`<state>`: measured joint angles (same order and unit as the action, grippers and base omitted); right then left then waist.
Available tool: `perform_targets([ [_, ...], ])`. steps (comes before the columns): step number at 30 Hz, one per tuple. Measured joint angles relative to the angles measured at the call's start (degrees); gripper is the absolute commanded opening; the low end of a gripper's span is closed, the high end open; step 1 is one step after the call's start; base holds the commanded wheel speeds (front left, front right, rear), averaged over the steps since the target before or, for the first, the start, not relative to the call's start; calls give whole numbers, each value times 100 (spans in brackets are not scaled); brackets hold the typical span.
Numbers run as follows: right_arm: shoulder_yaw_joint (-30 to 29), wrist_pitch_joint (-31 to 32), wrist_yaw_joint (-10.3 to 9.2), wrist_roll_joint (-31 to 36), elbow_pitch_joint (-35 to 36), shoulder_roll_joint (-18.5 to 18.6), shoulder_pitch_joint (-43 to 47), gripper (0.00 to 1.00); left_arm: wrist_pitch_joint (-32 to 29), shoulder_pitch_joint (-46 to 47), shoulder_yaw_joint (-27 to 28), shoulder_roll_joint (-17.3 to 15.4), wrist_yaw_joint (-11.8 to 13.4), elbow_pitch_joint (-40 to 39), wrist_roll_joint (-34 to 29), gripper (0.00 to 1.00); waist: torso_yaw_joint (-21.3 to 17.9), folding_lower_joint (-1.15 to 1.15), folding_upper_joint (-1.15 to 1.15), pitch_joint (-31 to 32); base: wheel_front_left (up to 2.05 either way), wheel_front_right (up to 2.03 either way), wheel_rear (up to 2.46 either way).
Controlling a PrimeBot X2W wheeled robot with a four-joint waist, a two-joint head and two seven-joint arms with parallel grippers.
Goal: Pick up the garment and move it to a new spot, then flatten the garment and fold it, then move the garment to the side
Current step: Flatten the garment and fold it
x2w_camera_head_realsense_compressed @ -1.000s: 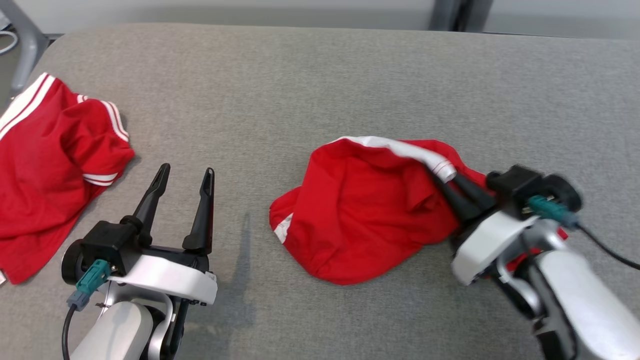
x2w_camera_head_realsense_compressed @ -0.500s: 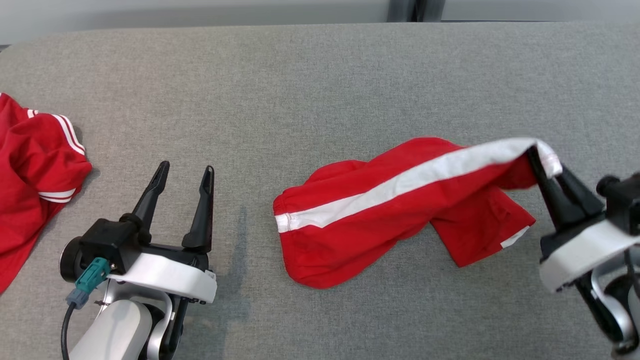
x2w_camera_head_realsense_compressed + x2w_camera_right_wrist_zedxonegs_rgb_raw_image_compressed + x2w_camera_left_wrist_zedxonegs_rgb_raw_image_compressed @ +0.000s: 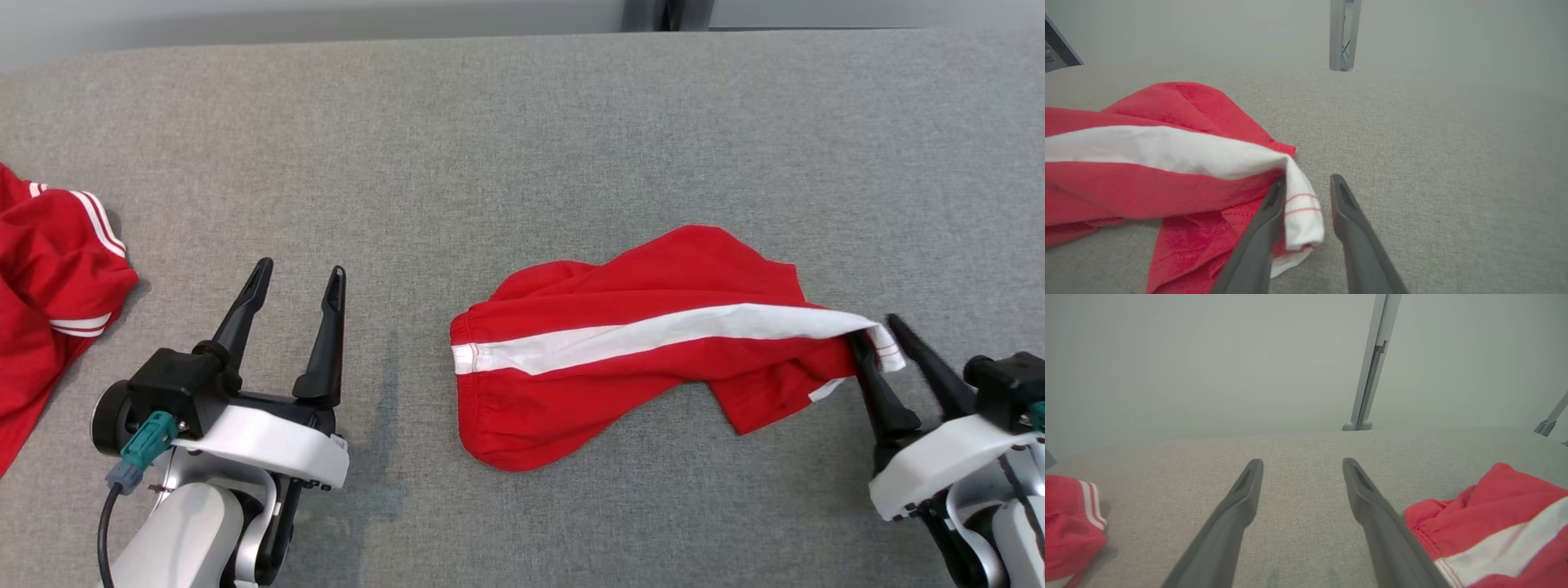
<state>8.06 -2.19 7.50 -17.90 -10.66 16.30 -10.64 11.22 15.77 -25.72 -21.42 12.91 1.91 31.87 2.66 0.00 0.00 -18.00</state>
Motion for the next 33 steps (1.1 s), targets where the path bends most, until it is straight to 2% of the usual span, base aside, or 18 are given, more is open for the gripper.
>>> perform_targets([
  [7, -598, -137, -1, 2, -14, -186, 367, 100, 16, -128, 54, -19, 86, 5, 56, 100, -71, 0, 0, 220, 0, 0, 0],
  [13, -1480, -23, -2, 256, 694, -580, 679, 100, 43, -270, 124, -99, 220, -60, 60, 100, -141, 0, 0, 431, 0, 0, 0],
  [16, -1697, 93, -2, 443, 1157, -815, 688, 100, 64, -353, 163, -116, 287, -108, 60, 100, -166, 0, 0, 541, 0, 0, 0],
  [22, -1416, 504, -1, 655, 1862, -1022, 815, 100, 98, -630, 225, -204, 437, -219, 59, 100, -162, 0, 0, 847, 0, 0, 0],
  [33, -1248, 822, -1, 690, 2143, -1165, 1313, 100, 7, -967, 168, -332, 566, -396, 45, 100, -116, 0, 0, 1192, 0, 0, 0],
])
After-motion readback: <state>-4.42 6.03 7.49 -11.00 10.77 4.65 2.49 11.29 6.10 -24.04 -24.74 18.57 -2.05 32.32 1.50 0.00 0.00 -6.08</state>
